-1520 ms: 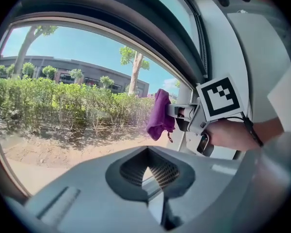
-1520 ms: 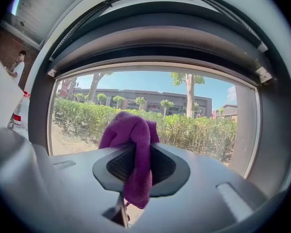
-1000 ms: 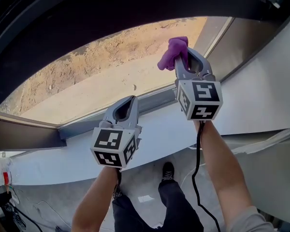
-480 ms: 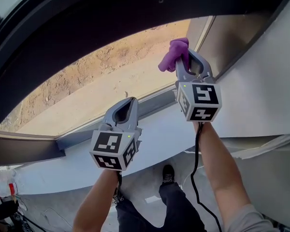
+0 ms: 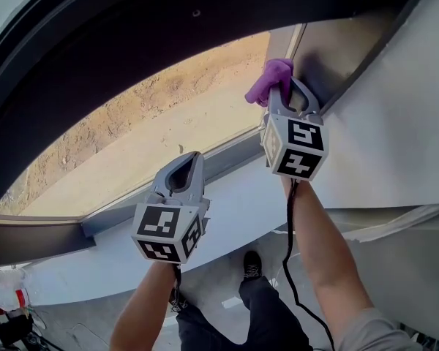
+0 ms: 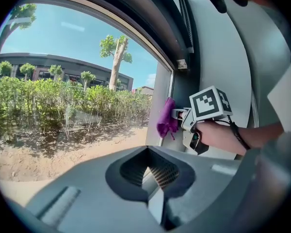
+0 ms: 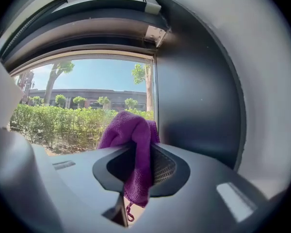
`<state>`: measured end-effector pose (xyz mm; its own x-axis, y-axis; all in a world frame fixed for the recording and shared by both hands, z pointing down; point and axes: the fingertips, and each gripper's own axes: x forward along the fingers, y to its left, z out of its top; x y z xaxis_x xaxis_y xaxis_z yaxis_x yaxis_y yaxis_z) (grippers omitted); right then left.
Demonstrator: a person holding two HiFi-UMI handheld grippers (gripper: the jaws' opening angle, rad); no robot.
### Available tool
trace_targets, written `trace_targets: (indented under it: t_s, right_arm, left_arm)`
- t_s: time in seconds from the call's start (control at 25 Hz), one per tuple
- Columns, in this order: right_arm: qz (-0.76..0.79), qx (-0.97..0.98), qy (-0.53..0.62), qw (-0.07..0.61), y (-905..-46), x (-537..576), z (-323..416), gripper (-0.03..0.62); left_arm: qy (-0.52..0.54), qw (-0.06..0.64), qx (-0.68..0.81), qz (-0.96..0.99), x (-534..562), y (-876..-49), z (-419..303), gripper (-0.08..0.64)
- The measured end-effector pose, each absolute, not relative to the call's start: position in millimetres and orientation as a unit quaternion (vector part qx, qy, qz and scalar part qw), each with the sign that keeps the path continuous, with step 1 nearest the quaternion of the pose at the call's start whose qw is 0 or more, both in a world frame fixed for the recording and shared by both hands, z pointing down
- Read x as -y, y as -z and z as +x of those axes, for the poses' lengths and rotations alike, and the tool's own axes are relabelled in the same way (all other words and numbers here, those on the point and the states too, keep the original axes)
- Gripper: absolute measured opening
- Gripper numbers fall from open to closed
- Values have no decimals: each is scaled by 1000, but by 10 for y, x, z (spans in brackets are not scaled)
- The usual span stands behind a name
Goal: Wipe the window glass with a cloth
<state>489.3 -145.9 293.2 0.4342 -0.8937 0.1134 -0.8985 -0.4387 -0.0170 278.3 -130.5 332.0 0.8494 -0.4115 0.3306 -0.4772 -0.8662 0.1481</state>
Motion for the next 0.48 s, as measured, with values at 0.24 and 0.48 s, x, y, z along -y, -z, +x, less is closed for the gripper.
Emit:
trace_targets:
  t_s: [0.24,0.48]
  right_arm:
    - [874,480,-69,34,-3000,1455,5016,87]
    - [862,499,-75,32,-3040,1400,4612,87]
  left_arm:
    - [-144,116,235,954,1300,-3345,2739,0]
    - [-143,123,256,948,1346,-3399,2297,0]
